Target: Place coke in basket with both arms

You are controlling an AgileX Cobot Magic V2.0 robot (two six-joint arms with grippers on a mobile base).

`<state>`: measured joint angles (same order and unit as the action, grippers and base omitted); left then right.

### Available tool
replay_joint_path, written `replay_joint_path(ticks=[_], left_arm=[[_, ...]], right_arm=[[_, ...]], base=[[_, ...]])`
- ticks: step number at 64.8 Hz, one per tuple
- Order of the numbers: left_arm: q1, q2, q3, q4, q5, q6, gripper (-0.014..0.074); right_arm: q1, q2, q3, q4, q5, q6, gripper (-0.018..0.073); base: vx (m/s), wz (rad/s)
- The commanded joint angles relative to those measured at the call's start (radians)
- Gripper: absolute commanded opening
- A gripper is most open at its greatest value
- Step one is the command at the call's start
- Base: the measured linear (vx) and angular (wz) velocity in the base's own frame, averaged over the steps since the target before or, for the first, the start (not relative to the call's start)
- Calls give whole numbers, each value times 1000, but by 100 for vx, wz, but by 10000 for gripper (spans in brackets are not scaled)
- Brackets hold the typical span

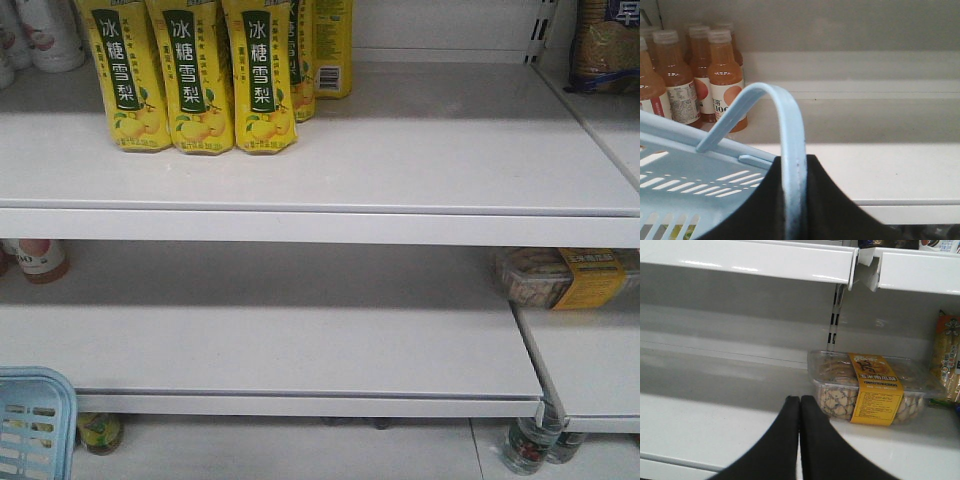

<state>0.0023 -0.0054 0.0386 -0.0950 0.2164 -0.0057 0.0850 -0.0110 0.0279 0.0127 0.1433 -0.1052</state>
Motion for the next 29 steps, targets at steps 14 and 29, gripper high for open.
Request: replay_joint_path(ticks=[14,29], left_arm=[[1,-21,-37,12,-152,23,-6],[1,-21,-37,12,-152,23,-6]], right_arm=[[-5,-12,8,-1,-77,-1,-10],[-5,-12,8,-1,-77,-1,-10]], base=[[0,0],[0,0]])
